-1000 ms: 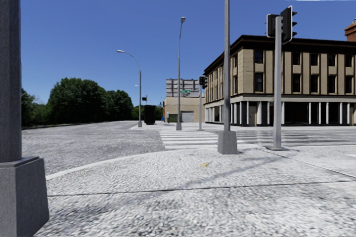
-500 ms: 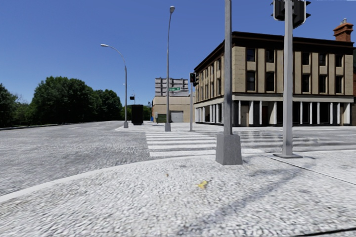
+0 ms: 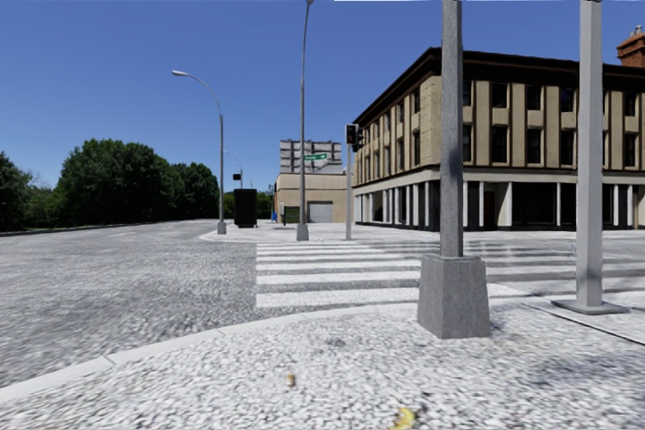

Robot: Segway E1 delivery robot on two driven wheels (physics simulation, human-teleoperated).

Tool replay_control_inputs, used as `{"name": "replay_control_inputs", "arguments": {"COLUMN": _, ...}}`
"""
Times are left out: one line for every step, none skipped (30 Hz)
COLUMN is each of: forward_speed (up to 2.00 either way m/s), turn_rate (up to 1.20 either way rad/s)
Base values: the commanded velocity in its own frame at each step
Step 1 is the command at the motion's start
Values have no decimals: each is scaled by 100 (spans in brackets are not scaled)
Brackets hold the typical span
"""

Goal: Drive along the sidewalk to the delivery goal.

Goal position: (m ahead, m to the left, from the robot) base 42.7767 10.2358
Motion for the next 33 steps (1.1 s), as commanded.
{"name": "replay_control_inputs", "arguments": {"forward_speed": 200, "turn_rate": 0}}
{"name": "replay_control_inputs", "arguments": {"forward_speed": 200, "turn_rate": 0}}
{"name": "replay_control_inputs", "arguments": {"forward_speed": 200, "turn_rate": 0}}
{"name": "replay_control_inputs", "arguments": {"forward_speed": 200, "turn_rate": 0}}
{"name": "replay_control_inputs", "arguments": {"forward_speed": 200, "turn_rate": 0}}
{"name": "replay_control_inputs", "arguments": {"forward_speed": 200, "turn_rate": 0}}
{"name": "replay_control_inputs", "arguments": {"forward_speed": 200, "turn_rate": 0}}
{"name": "replay_control_inputs", "arguments": {"forward_speed": 200, "turn_rate": 0}}
{"name": "replay_control_inputs", "arguments": {"forward_speed": 200, "turn_rate": 0}}
{"name": "replay_control_inputs", "arguments": {"forward_speed": 200, "turn_rate": 0}}
{"name": "replay_control_inputs", "arguments": {"forward_speed": 200, "turn_rate": 0}}
{"name": "replay_control_inputs", "arguments": {"forward_speed": 200, "turn_rate": 0}}
{"name": "replay_control_inputs", "arguments": {"forward_speed": 200, "turn_rate": 0}}
{"name": "replay_control_inputs", "arguments": {"forward_speed": 200, "turn_rate": 0}}
{"name": "replay_control_inputs", "arguments": {"forward_speed": 200, "turn_rate": 4}}
{"name": "replay_control_inputs", "arguments": {"forward_speed": 200, "turn_rate": 7}}
{"name": "replay_control_inputs", "arguments": {"forward_speed": 200, "turn_rate": 8}}
{"name": "replay_control_inputs", "arguments": {"forward_speed": 200, "turn_rate": 8}}
{"name": "replay_control_inputs", "arguments": {"forward_speed": 200, "turn_rate": 11}}
{"name": "replay_control_inputs", "arguments": {"forward_speed": 200, "turn_rate": 15}}
{"name": "replay_control_inputs", "arguments": {"forward_speed": 200, "turn_rate": 20}}
{"name": "replay_control_inputs", "arguments": {"forward_speed": 200, "turn_rate": 20}}
{"name": "replay_control_inputs", "arguments": {"forward_speed": 200, "turn_rate": 23}}
{"name": "replay_control_inputs", "arguments": {"forward_speed": 200, "turn_rate": 24}}
{"name": "replay_control_inputs", "arguments": {"forward_speed": 200, "turn_rate": 24}}
{"name": "replay_control_inputs", "arguments": {"forward_speed": 193, "turn_rate": 24}}
{"name": "replay_control_inputs", "arguments": {"forward_speed": 193, "turn_rate": 24}}
{"name": "replay_control_inputs", "arguments": {"forward_speed": 187, "turn_rate": 24}}
{"name": "replay_control_inputs", "arguments": {"forward_speed": 183, "turn_rate": 24}}
{"name": "replay_control_inputs", "arguments": {"forward_speed": 181, "turn_rate": 24}}
{"name": "replay_control_inputs", "arguments": {"forward_speed": 180, "turn_rate": 24}}
{"name": "replay_control_inputs", "arguments": {"forward_speed": 180, "turn_rate": 24}}
{"name": "replay_control_inputs", "arguments": {"forward_speed": 179, "turn_rate": 24}}
